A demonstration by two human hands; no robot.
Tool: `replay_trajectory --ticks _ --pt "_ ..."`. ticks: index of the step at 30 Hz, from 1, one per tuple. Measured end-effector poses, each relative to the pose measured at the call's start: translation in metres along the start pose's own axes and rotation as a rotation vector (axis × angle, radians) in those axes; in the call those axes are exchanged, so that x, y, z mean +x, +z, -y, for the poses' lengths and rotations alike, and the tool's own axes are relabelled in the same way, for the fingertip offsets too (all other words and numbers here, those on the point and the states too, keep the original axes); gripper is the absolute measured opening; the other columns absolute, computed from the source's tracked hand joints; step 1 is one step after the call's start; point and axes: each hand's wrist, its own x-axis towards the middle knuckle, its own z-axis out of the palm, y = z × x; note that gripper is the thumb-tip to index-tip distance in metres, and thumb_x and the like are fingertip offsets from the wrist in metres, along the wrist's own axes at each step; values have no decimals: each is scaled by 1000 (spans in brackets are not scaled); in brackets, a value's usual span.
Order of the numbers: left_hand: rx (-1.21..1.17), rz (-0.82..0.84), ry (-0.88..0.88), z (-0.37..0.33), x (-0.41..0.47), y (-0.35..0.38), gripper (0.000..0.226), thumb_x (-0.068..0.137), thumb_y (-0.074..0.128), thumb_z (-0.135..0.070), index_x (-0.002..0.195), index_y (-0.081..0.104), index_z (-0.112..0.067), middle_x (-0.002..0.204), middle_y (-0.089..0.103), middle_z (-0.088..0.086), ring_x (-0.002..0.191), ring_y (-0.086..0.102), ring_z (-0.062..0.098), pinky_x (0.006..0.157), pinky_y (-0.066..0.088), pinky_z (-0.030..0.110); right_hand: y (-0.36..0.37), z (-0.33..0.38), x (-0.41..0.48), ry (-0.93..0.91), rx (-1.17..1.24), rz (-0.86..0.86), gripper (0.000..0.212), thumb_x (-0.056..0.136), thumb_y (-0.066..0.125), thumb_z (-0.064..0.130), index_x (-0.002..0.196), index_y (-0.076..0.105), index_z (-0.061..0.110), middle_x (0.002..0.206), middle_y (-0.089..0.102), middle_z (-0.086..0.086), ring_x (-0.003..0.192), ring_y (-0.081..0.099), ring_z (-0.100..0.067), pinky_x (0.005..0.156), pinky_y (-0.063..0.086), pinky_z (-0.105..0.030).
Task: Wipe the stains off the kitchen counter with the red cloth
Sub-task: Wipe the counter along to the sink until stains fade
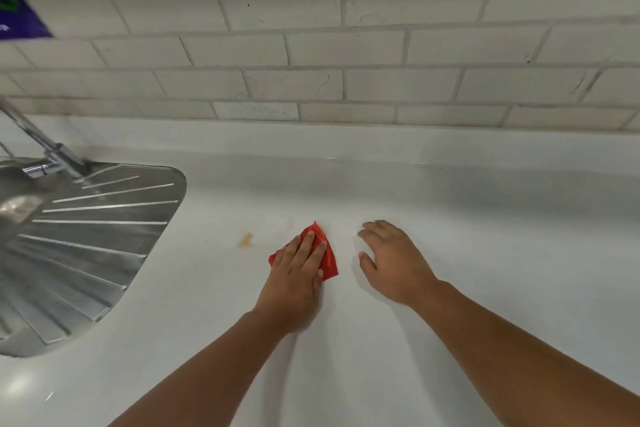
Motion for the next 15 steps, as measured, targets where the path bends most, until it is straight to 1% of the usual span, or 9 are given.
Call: replay_trajectory --ticks 3,5,8,11,13,15 --pt "-16 -37 -65 29 -34 -8 58 100 24 -41 155 25 -22 163 16 -1 151 11 21 121 18 47 11 22 0 -37 0 26 51 95 39 36 141 47 14 151 41 -3 143 28 -22 119 18 -34" --pt "-3 -62 -131 50 -53 -15 59 99 27 -42 154 29 -20 162 19 1 150 15 23 120 20 46 18 33 1 -46 5 24 51 94 40 35 140 49 13 149 44 -4 142 31 -23 119 19 -34" --pt "32 -77 -331 94 -68 -28 69 95 23 -48 154 26 -14 163 18 6 149 17 26 121 16 43 26 50 4 -39 9 11 56 91 34 37 138 51 11 148 45 -5 141 32 -24 118 19 -34" --pt "48 -113 -517 137 -60 -41 78 93 20 -55 154 24 -8 161 20 15 147 20 35 120 17 47 33 58 2 -11 -1 -20 56 91 32 37 135 54 10 147 47 -6 140 35 -25 117 19 -34" --pt "64 -94 -560 160 -43 -49 75 96 24 -58 154 24 -12 161 18 16 146 17 36 120 14 48 40 61 -1 11 -9 -52 57 91 29 38 132 57 10 143 51 -6 138 39 -26 117 24 -36" --pt "67 -79 -553 173 -17 -52 70 98 29 -55 154 24 -14 162 17 12 147 14 34 120 11 47 44 62 -5 35 -18 -80 57 90 29 38 129 60 10 140 54 -6 135 42 -26 116 28 -38"
